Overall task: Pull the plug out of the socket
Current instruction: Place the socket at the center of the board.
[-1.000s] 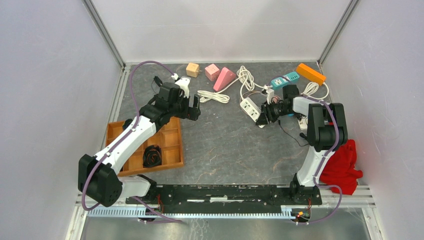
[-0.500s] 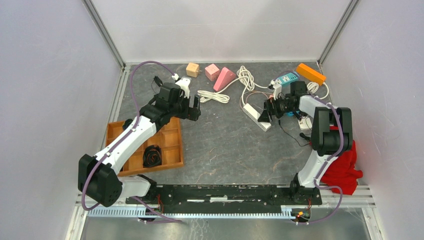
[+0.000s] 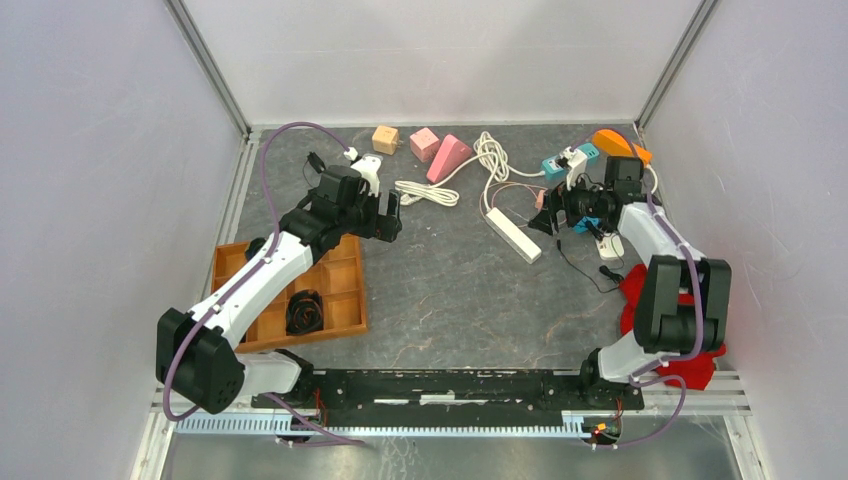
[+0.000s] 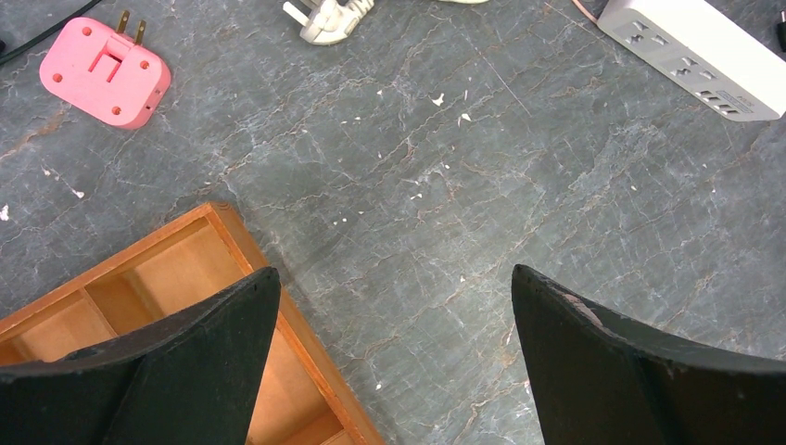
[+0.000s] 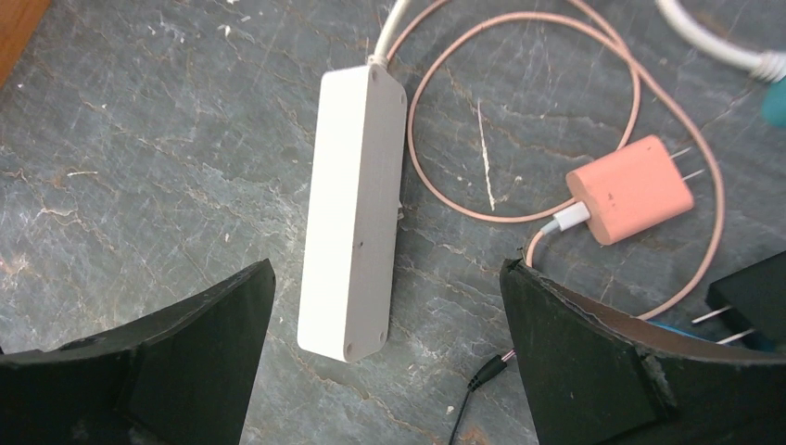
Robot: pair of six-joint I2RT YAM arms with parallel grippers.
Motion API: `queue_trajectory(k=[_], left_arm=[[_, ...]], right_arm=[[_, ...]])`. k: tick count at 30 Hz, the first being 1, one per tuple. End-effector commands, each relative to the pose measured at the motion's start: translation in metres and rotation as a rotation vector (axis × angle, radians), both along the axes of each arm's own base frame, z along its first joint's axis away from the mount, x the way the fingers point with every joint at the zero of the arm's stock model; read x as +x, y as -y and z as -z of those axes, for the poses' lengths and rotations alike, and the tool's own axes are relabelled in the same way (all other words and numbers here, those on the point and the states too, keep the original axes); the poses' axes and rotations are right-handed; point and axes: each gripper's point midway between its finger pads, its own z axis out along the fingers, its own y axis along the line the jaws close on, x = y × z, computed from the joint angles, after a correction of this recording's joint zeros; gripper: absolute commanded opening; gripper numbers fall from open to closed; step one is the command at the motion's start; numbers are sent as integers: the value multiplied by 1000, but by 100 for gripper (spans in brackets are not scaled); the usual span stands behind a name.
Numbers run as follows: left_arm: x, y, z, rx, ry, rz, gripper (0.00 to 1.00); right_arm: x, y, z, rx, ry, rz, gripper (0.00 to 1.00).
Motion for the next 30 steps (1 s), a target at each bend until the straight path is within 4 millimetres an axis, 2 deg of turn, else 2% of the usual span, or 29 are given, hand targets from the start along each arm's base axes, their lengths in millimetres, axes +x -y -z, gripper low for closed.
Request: queue_trajectory(k=[1, 6, 14, 21, 30], left_arm=[[5, 0, -14, 20, 55, 14, 100], [5, -1, -11, 26, 48, 14, 100], [8, -6, -9, 52, 53, -7, 100], [9, -8, -9, 62, 57, -10, 100], [9, -11, -15, 69, 91, -12, 100]], right_arm=[[1, -4, -42, 6, 177, -23, 98], [-9, -8, -72, 14, 300, -51, 98], [-42, -29, -118, 90, 456, -195, 98], [-52, -25, -120, 19, 559, -184, 98], [-55, -24, -134, 18, 646, -150, 98]])
